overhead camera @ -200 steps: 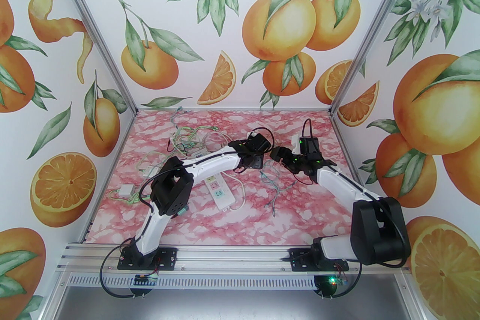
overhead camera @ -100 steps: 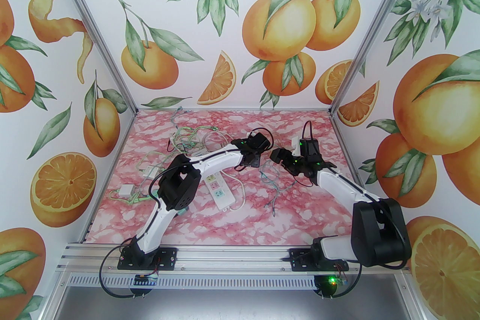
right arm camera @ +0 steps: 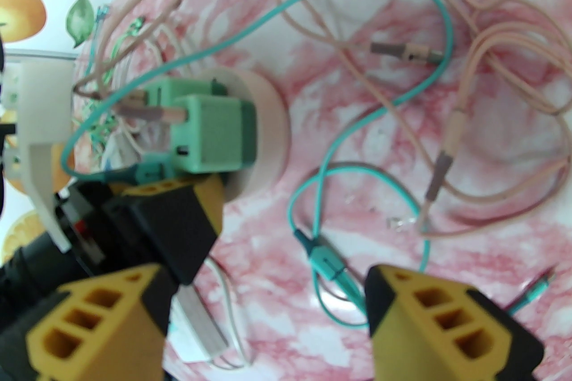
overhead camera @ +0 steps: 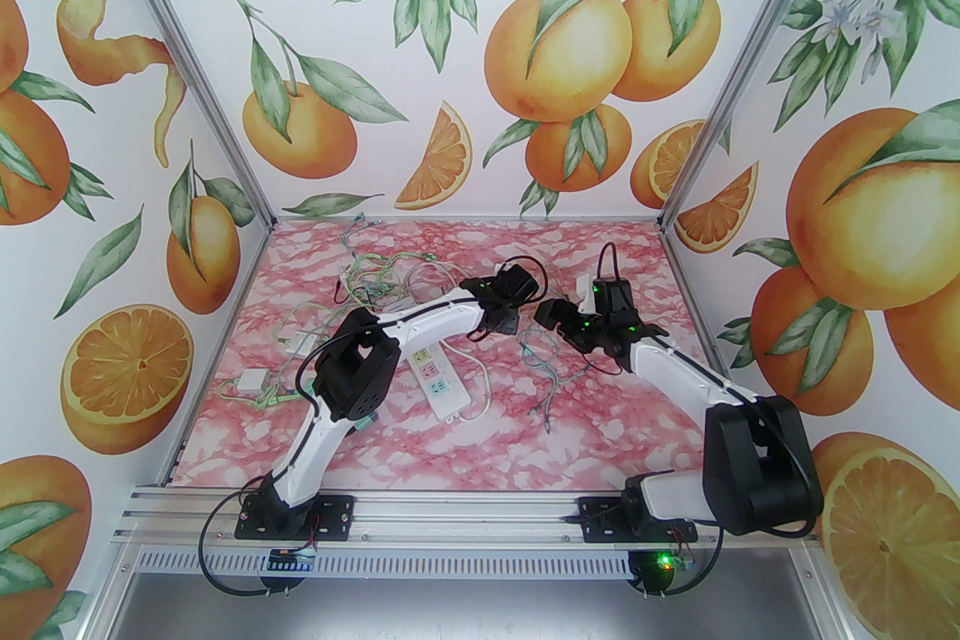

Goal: Pull the plug off the socket

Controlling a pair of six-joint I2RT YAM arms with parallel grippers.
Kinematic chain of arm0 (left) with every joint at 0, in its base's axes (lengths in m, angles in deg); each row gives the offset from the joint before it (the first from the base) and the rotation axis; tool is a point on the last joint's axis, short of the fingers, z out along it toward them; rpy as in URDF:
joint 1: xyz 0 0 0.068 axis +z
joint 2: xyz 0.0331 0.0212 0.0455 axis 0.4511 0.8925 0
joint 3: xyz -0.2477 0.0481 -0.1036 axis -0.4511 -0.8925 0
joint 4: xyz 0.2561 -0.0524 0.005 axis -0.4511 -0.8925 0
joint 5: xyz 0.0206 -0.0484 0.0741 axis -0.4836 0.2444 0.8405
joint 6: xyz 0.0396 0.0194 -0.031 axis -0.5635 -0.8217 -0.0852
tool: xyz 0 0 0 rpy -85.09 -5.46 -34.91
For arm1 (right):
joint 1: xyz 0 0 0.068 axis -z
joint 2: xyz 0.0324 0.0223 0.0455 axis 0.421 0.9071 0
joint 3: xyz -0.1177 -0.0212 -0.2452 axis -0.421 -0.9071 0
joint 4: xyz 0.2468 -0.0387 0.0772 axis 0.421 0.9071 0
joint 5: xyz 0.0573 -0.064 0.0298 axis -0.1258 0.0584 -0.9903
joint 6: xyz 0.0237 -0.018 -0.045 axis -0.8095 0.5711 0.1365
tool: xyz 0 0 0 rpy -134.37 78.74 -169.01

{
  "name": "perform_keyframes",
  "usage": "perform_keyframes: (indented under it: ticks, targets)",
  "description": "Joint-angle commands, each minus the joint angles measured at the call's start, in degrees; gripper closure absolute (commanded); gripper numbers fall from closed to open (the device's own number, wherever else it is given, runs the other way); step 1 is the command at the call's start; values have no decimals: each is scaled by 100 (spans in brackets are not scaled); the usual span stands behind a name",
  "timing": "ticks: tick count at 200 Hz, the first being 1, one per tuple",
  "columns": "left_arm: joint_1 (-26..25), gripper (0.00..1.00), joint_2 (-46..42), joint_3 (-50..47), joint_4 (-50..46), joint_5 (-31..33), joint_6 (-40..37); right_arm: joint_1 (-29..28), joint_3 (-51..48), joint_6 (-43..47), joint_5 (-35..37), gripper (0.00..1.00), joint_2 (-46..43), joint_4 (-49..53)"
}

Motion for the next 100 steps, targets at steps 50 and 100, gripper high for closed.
perform_keyframes:
  ticks: [50, 100]
  targets:
    - [57, 67, -1133, -1276, 349, -392, -412, -313, 58, -241, -72, 25, 340, -635]
    - [55, 66, -1513, -1733, 524, -597, -543, -542, 182, -407, -234, 27, 699, -969]
